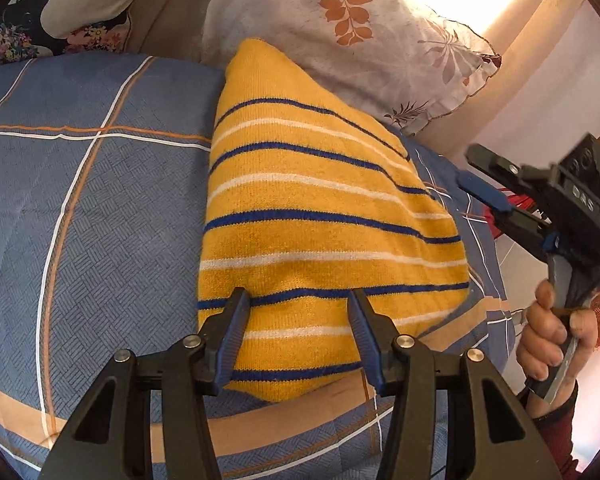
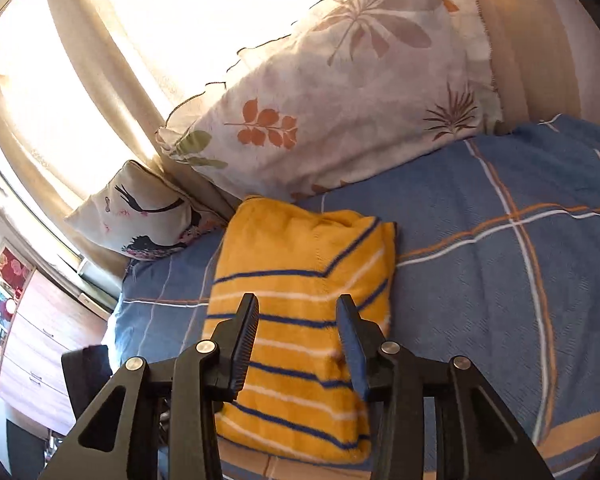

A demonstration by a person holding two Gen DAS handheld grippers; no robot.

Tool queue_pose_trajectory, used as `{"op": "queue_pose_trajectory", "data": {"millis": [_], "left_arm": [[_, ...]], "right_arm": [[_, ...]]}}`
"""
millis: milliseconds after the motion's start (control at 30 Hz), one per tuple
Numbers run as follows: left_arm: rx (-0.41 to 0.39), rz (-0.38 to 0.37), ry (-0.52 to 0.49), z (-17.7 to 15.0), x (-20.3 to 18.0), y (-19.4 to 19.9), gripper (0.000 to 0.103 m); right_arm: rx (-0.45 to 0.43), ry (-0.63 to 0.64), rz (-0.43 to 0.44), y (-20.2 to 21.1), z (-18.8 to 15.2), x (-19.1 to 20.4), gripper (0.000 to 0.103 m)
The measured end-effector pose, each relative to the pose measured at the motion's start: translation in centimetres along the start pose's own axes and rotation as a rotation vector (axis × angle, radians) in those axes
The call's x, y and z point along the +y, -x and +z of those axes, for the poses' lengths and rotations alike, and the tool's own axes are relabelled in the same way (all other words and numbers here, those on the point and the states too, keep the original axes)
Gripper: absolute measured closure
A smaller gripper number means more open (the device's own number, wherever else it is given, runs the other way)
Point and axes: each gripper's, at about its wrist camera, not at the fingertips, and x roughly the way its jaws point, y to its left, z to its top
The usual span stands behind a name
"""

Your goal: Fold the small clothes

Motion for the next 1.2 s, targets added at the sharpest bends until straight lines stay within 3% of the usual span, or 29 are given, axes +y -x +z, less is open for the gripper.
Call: {"op": "queue_pose_trajectory", "data": {"millis": [100, 233, 267, 400, 500, 600, 700, 767, 867, 933, 1067, 1200], "left_arm": [[-0.015, -0.015, 0.003, -0.7, -0.1, 1.4, 0.053], [-0.044, -0.029, 0.028, -1.3, 0.9, 4.1, 0.05], [-0.057, -0.019, 0.032, -1.4, 1.3, 4.7, 0.05], [-0.113, 0.029, 0.061, -1.9, 2.8, 6.6, 0.047], [-0.148, 0.061, 0.078, -2.5, 3.9, 7.5, 0.047], [-0.171, 0.107, 0.087, -3.0, 4.8, 8.1, 0.047], [-0.192, 0.144, 0.107, -3.6, 5.6, 9.0, 0.047], [-0.21, 0.156, 0.109, -4.1, 6.0, 9.8, 0.047], [-0.25, 0.191, 0.093, -4.6, 6.2, 11.4, 0.046], [-0.281, 0.223, 0.078, -4.9, 6.2, 12.6, 0.043], [-0.321, 0.286, 0.032, -5.4, 5.8, 13.6, 0.039], [-0.309, 0.29, -0.021, -5.9, 4.5, 13.1, 0.039]], "right_arm": [[0.08, -0.02, 0.043, -4.7, 1.3, 0.5, 0.059], [0.144, 0.008, -0.192, -10.1, 1.6, -0.9, 0.057], [0.14, -0.008, -0.196, -10.5, 1.4, -1.5, 0.057], [0.084, -0.06, -0.201, -8.0, 0.8, -1.7, 0.052], [0.026, 0.021, -0.22, -5.0, -0.5, 0.9, 0.051], [0.011, 0.096, -0.121, -2.8, -2.7, 4.6, 0.051], [0.052, 0.186, -0.055, -3.4, -5.3, 8.2, 0.051], [0.079, 0.273, -0.096, -5.1, -6.9, 10.5, 0.051], [0.129, 0.372, -0.258, -7.8, -9.7, 12.1, 0.051], [0.131, 0.413, -0.316, -8.2, -11.7, 12.5, 0.05], [0.116, 0.387, -0.29, -5.5, -14.3, 12.6, 0.042], [0.064, 0.284, -0.273, -2.1, -15.4, 11.5, 0.039]]}}
